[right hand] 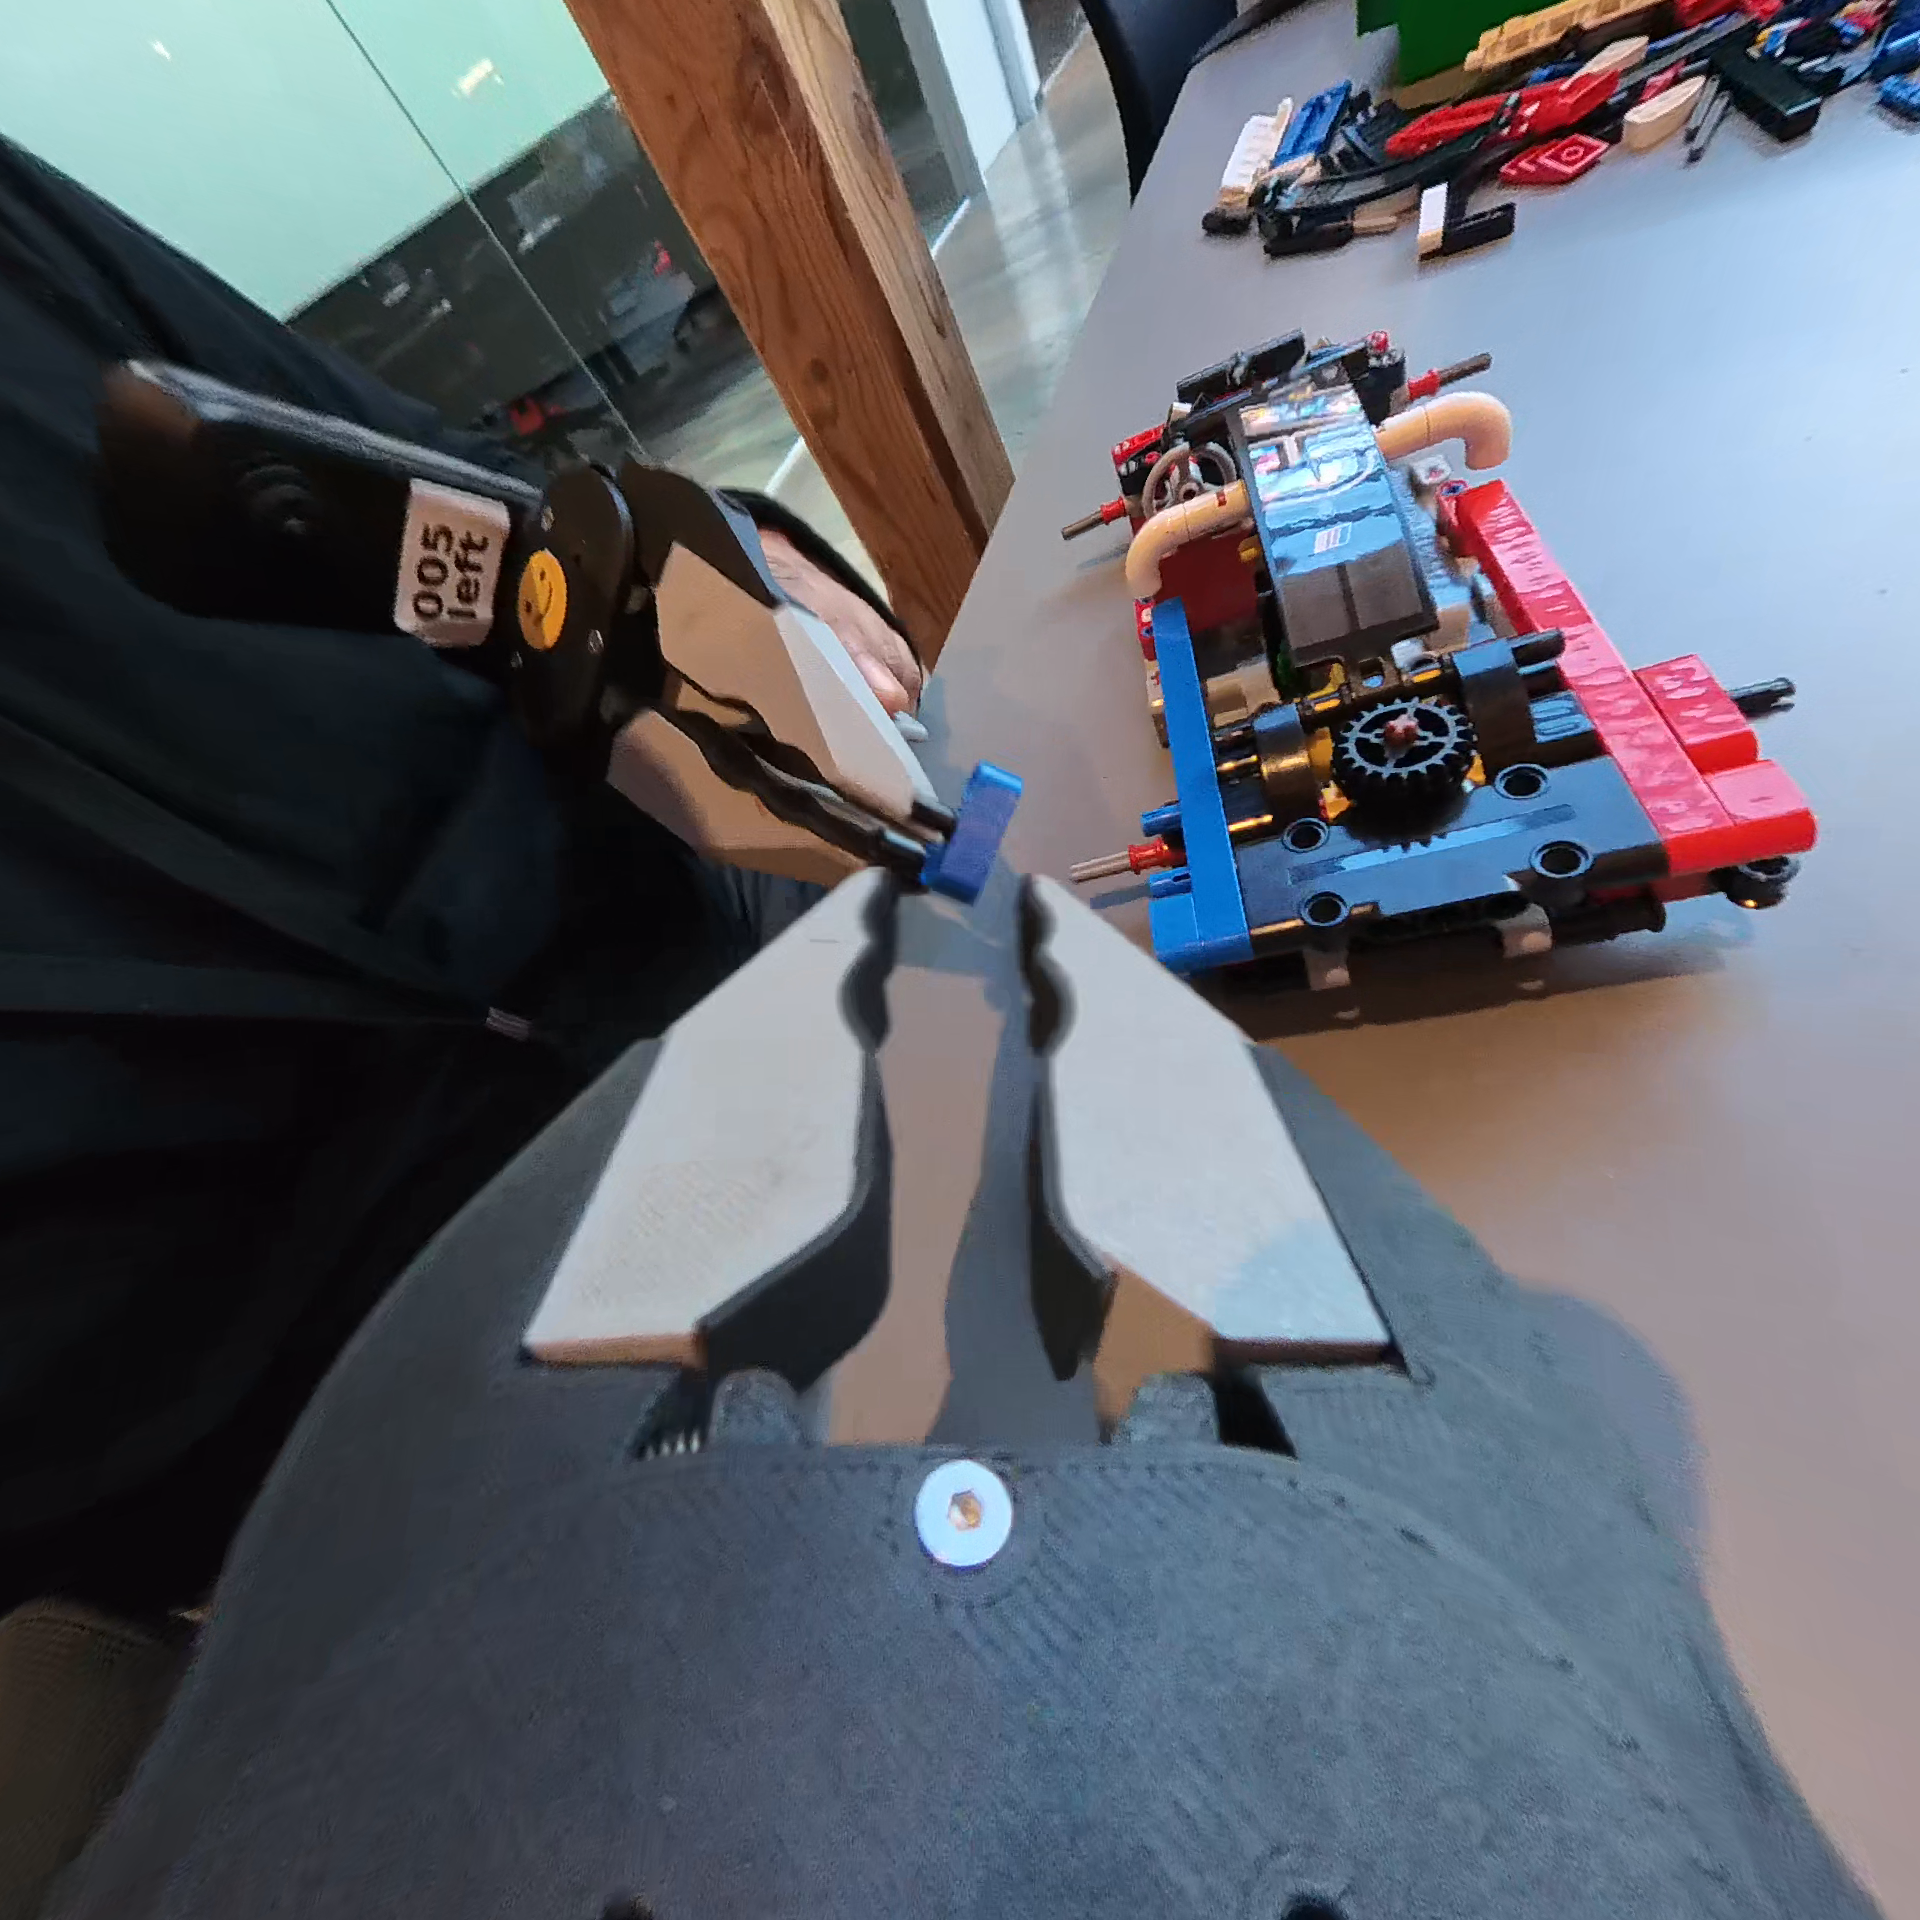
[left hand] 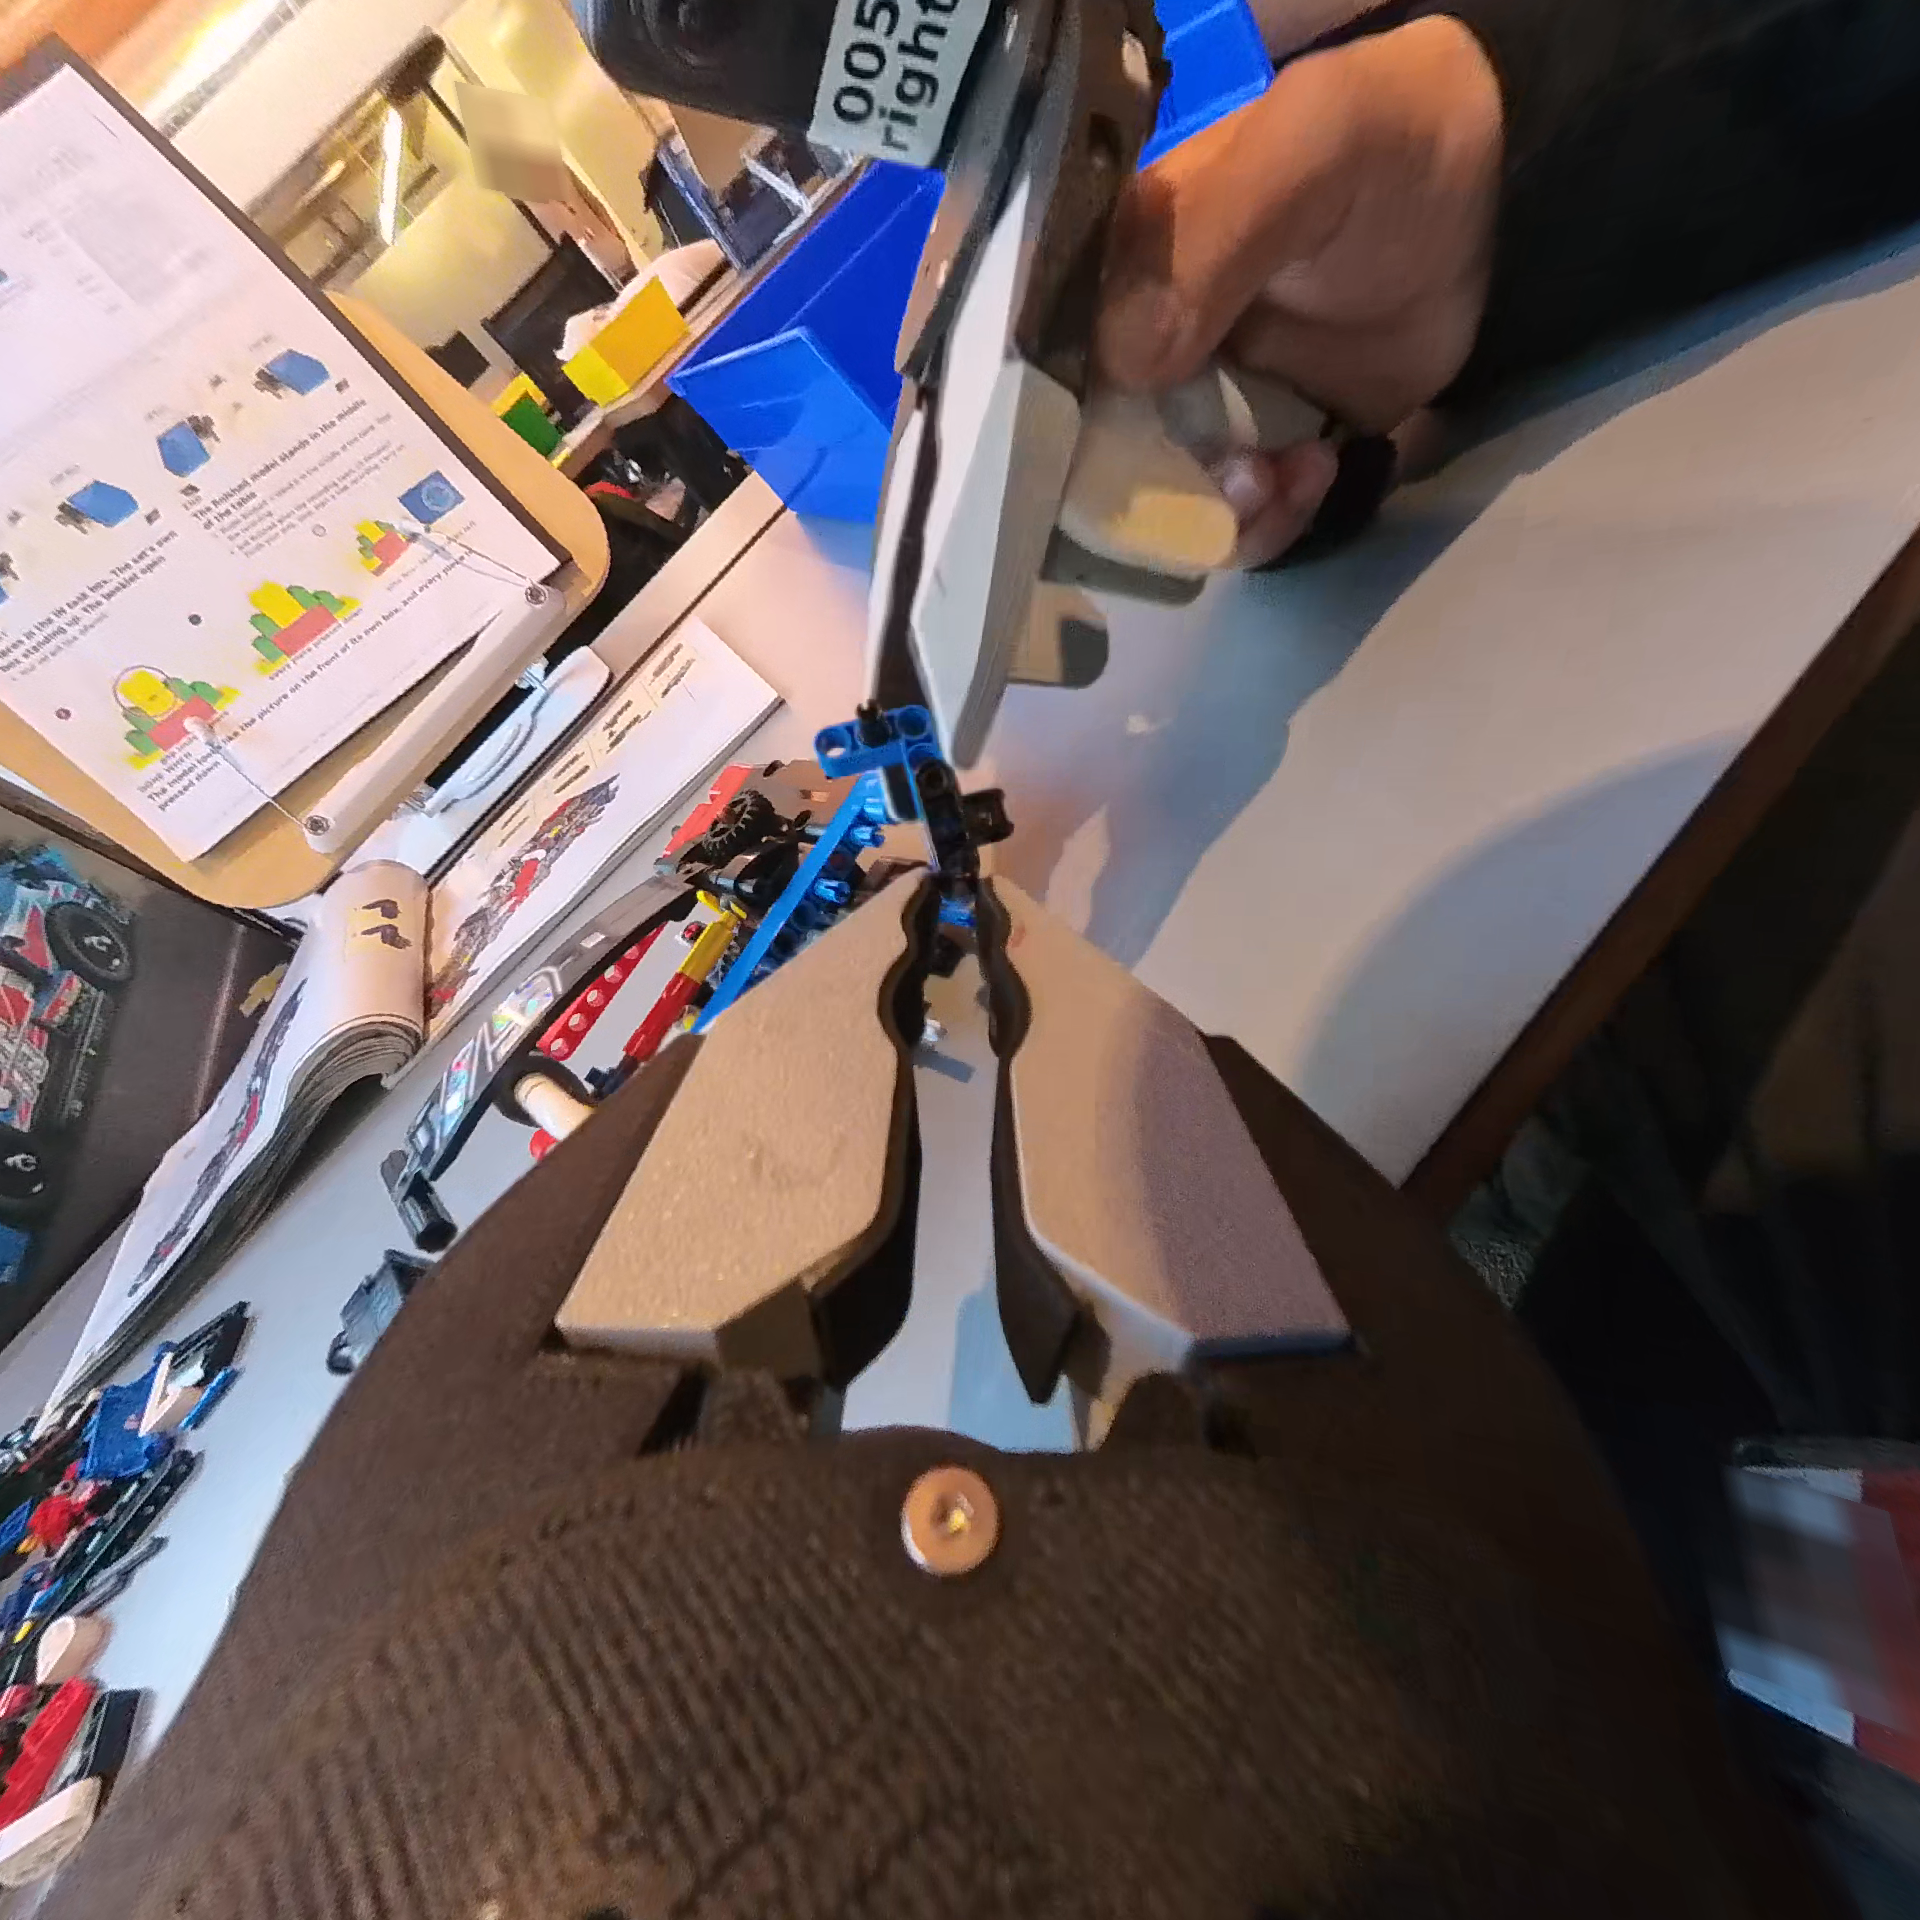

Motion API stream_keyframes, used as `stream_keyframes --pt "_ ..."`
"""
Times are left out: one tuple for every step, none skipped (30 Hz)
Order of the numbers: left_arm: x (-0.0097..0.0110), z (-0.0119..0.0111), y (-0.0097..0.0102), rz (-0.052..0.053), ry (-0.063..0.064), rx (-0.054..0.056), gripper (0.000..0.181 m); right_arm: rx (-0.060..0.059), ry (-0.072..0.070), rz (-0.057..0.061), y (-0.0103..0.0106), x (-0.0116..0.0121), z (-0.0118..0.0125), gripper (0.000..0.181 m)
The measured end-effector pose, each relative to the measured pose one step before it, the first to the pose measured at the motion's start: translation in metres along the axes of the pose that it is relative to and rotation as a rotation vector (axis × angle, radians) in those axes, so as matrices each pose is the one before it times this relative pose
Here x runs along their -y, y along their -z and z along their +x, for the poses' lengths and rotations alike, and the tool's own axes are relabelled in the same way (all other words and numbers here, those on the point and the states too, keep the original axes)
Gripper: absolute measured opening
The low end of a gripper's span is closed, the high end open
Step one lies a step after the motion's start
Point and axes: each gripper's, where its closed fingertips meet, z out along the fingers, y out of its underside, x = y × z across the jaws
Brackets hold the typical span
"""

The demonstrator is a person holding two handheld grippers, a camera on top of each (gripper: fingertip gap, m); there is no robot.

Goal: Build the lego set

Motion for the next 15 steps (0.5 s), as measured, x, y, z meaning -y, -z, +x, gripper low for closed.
stream_keyframes --pt "-0.0006 0.00001 -0.00067 -0.0054 0.003 -0.0007 0.004 0.0081 -0.0108 0.0165 0.00028 0.00267 -0.0009 0.024" --pt "0.00046 0.00037 -0.0003 -0.0001 0.0025 -0.0028 0.004 0.0089 -0.0075 0.0093 0.00033 0.00171 -0.00083 0.018" --pt "0.00033 0.00015 -0.00025 0.0 0.0016 0.001 0.004 0.0063 -0.0086 0.0033 0.00015 0.0009 -0.00042 0.017" --pt "-0.00028 -0.00006 -0.00011 -0.0025 -0.0016 0.0033 0.004 0.0044 -0.01 0.0028 0.00013 0.00074 -0.00004 0.016" --pt "0.00026 0.00001 -0.00017 0.0011 0.0008 0.0023 0.004 -0.0045 -0.0036 0.0001 0.00038 -0.00004 0.00114 0.008" --pt "-0.00084 0.00048 -0.00049 -0.0064 0.0035 -0.0019 0.004 -0.0124 0.007 -0.0111 0.00056 -0.00153 0.0019 0.008" --pt "-0.00197 0.00262 -0.00139 -0.0131 0.0009 -0.0166 0.004 -0.009 0.0084 -0.0178 0.00013 -0.00221 0.00077 0.008" --pt "-0.00254 0.00294 -0.0012 -0.019 -0.0075 -0.0206 0.004 -0.0103 0.0106 -0.0178 -0.00038 -0.00229 0.00052 0.008" --pt "-0.00142 0.0014 0.00022 -0.0107 -0.0098 -0.0166 0.006 -0.0171 0.0128 -0.0137 -0.00067 -0.00151 0.0012 0.007" --pt "0.00004 0.00077 0.00125 -0.0007 -0.0055 -0.0256 0.006 -0.0207 0.012 -0.0109 -0.00039 -0.00067 0.00159 0.006" --pt "0.00149 -0.00065 0.0021 0.0041 0.0018 -0.032 0.006 -0.0186 0.0108 -0.0126 -0.00023 -0.00058 0.00129 0.005" --pt "0.00341 -0.00458 0.00277 0.0088 0.009 -0.0195 0.008 -0.0207 0.0132 -0.021 -0.0001 -0.00147 0.00176 0.005" --pt "0.00518 -0.00521 0.00323 0.016 0.0062 -0.0241 0.008 -0.0284 0.0172 -0.0295 -0.00005 -0.00269 0.00287 0.005" --pt "0.00409 -0.00594 0.00196 0.0028 0.0108 -0.0257 0.007 -0.0279 0.0189 -0.0276 -0.00028 -0.00248 0.00255 0.005" --pt "0.00128 -0.00378 0.00004 -0.019 0.0145 -0.0432 0.007 -0.014 0.0156 -0.0209 -0.00043 -0.00144 0.0005 0.005"
